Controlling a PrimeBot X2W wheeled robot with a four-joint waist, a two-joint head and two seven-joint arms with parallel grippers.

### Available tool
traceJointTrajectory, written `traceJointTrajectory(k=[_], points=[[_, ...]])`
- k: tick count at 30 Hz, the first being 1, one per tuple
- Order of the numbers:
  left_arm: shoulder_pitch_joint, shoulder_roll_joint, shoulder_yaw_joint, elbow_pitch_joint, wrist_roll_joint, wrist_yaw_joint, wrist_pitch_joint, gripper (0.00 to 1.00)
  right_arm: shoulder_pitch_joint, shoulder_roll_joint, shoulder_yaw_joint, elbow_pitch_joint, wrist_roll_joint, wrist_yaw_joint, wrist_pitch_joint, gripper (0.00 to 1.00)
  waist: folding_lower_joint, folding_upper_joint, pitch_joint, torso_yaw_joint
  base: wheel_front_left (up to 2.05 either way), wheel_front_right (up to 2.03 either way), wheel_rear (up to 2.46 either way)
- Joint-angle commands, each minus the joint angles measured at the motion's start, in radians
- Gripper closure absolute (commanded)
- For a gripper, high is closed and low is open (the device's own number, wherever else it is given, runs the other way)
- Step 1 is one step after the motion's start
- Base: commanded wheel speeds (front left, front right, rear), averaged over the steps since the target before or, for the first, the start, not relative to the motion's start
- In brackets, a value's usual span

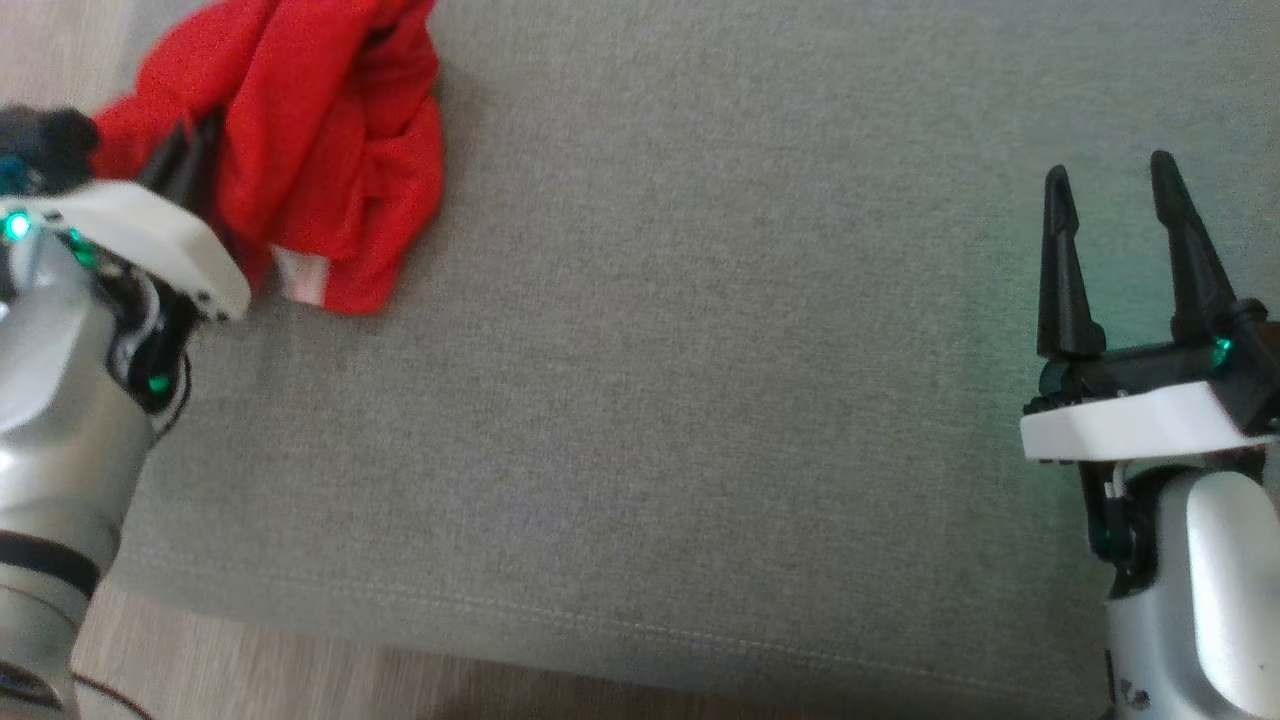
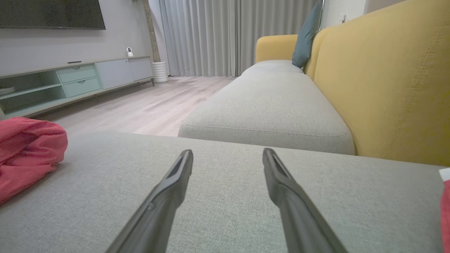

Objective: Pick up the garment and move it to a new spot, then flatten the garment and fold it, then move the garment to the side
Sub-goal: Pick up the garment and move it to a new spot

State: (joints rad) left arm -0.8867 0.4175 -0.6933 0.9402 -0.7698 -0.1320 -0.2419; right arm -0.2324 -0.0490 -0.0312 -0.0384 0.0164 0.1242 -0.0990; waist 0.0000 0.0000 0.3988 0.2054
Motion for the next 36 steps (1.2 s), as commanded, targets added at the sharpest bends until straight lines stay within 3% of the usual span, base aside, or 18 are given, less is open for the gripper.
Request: traceJointTrajectory(k=[1,8,14,25,36], points=[[-0.070,0.068,0.066,-0.044,0.007,0.011,-0.018,1.00,0.015,-0.001,0.030,-0.020,0.013,0.007,-0.017,0.00,0.0000,0.0000,-0.041,-0.014,0.00,0.00,0.00],[-0.003,0.063,0.298,-0.417,0.152,0.086,-0.020,1.00,0.034,-0.001,0.037,0.026,0.054,0.007,-0.055,0.00,0.0000,0.0000,-0.122,-0.036,0.00,0.00,0.00],[0.081,0.009,0.387,-0.652,0.234,0.097,-0.020,1.00,0.035,-0.001,0.046,0.059,0.086,0.007,-0.081,0.00,0.0000,0.0000,-0.170,-0.068,0.00,0.00,0.00],[0.093,-0.047,0.293,-0.800,0.298,0.095,0.042,1.00,0.018,-0.001,0.056,0.088,0.118,0.007,-0.114,0.00,0.0000,0.0000,-0.185,-0.158,0.00,0.00,0.00],[0.081,-0.120,0.118,-0.729,0.396,0.096,0.136,1.00,-0.015,-0.001,0.085,0.089,0.161,0.007,-0.143,0.00,0.0000,0.0000,-0.105,-0.322,0.00,0.00,0.00]])
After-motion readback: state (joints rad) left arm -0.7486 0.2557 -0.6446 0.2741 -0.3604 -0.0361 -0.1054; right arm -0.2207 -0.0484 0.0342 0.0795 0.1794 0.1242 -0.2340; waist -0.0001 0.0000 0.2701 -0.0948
